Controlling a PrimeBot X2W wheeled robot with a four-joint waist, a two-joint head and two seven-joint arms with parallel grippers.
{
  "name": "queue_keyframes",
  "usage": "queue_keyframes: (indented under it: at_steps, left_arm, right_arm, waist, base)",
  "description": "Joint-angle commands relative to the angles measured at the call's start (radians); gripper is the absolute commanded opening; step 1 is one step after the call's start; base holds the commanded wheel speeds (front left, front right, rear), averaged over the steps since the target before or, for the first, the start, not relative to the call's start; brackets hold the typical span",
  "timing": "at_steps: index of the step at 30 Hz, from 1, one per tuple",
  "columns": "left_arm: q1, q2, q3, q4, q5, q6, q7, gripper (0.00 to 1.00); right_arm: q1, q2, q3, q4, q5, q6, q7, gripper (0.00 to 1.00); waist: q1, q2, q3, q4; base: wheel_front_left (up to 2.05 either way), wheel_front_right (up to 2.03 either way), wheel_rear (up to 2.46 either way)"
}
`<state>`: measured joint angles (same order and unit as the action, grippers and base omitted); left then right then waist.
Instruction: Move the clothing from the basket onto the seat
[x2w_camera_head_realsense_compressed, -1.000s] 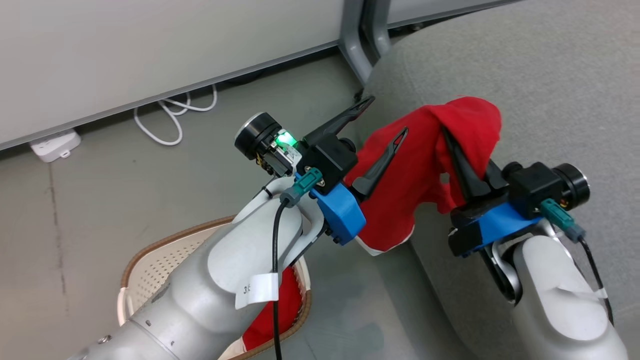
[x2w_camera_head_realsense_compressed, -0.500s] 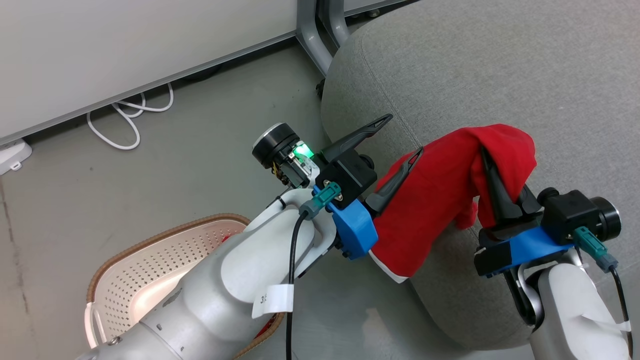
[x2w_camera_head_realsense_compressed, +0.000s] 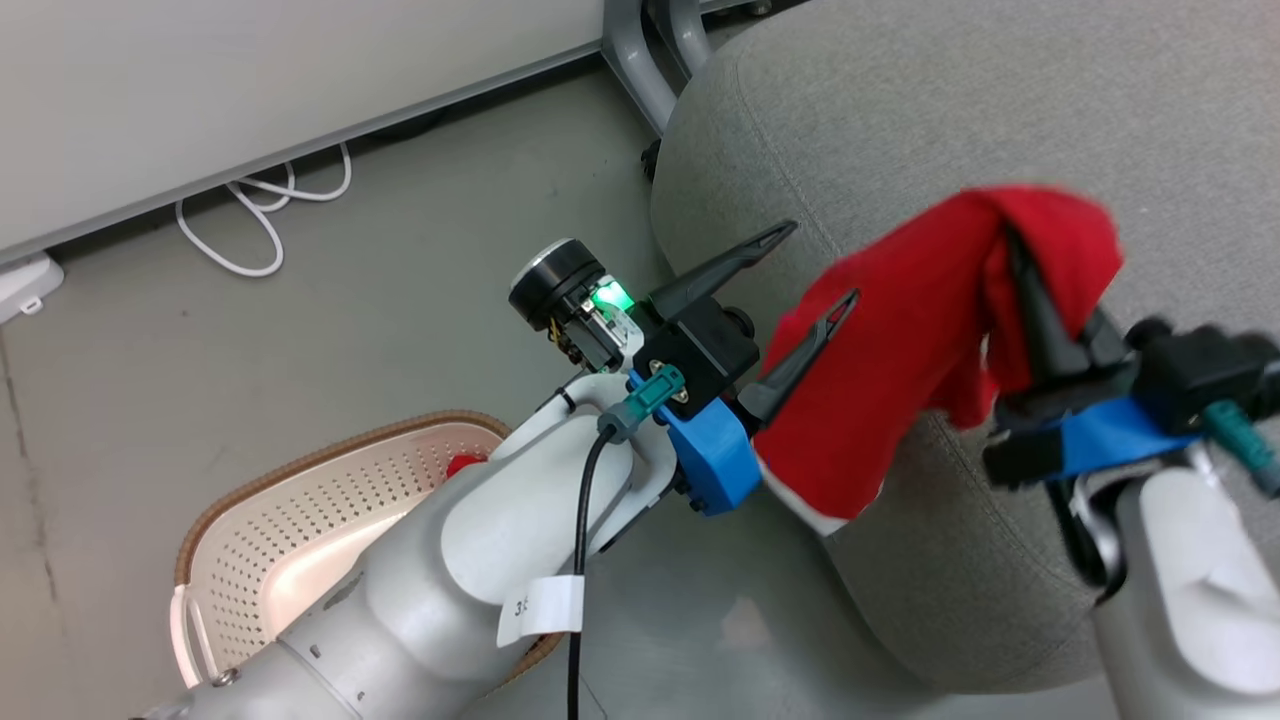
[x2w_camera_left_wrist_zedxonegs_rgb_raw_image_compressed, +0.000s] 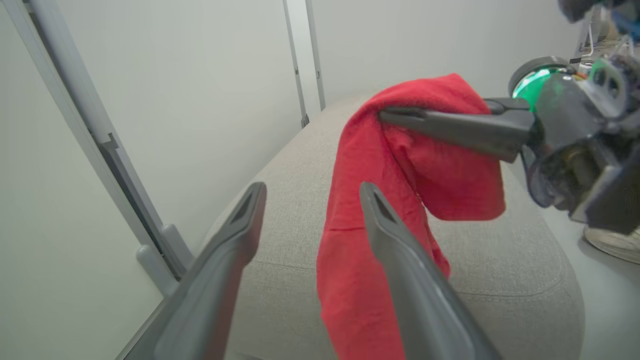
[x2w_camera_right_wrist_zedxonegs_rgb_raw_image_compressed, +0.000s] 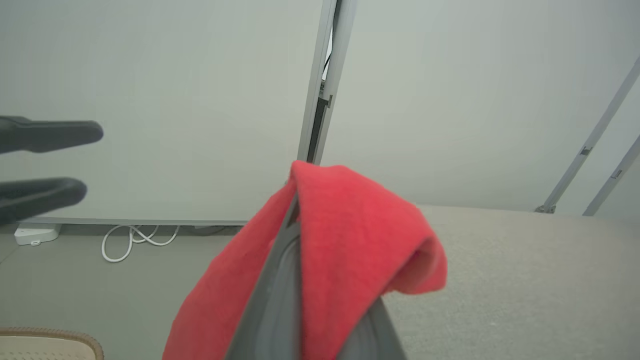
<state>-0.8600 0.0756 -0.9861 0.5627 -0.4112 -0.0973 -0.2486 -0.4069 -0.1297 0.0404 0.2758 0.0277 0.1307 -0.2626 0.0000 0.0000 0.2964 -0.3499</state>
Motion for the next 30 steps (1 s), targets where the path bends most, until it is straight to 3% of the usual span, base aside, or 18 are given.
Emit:
queue_keyframes:
  at_steps: [1, 11, 17, 24, 30]
  left_arm:
    - [-0.021, 0.014, 0.004, -0.009, 0.007, 0.009, -0.004, 1.0]
    - [-0.076, 0.083, 0.004, -0.081, 0.038, 0.027, 0.03, 1.0]
    - [-0.11, 0.11, -0.001, -0.123, 0.053, 0.031, 0.052, 1.0]
    - [-0.158, 0.143, -0.003, -0.19, 0.078, 0.043, 0.089, 1.0]
    - [-0.181, 0.166, -0.006, -0.236, 0.091, 0.049, 0.108, 1.0]
  right_arm:
    - [-0.057, -0.02, -0.014, -0.02, -0.006, 0.0, -0.003, 0.0]
    - [-0.396, -0.128, -0.167, -0.071, -0.022, 0.0, -0.003, 0.0]
    - [-0.505, -0.203, -0.278, -0.073, -0.027, 0.0, -0.003, 0.0]
    - [-0.557, -0.313, -0.417, 0.003, -0.015, 0.0, -0.003, 0.0]
    - [-0.524, -0.319, -0.495, 0.118, -0.018, 0.0, -0.003, 0.0]
  waist:
    - [0.0, 0.0, 0.026, 0.005]
    - [0.0, 0.0, 0.197, 0.024]
    - [0.0, 0.0, 0.271, 0.043]
    - [0.0, 0.0, 0.374, 0.061]
    - [0.0, 0.0, 0.43, 0.064]
  base:
    - [0.0, 0.0, 0.0]
    - [0.0, 0.0, 0.0]
    - [0.0, 0.0, 0.0]
    - [0.0, 0.0, 0.0]
    - [0.0, 0.0, 0.0]
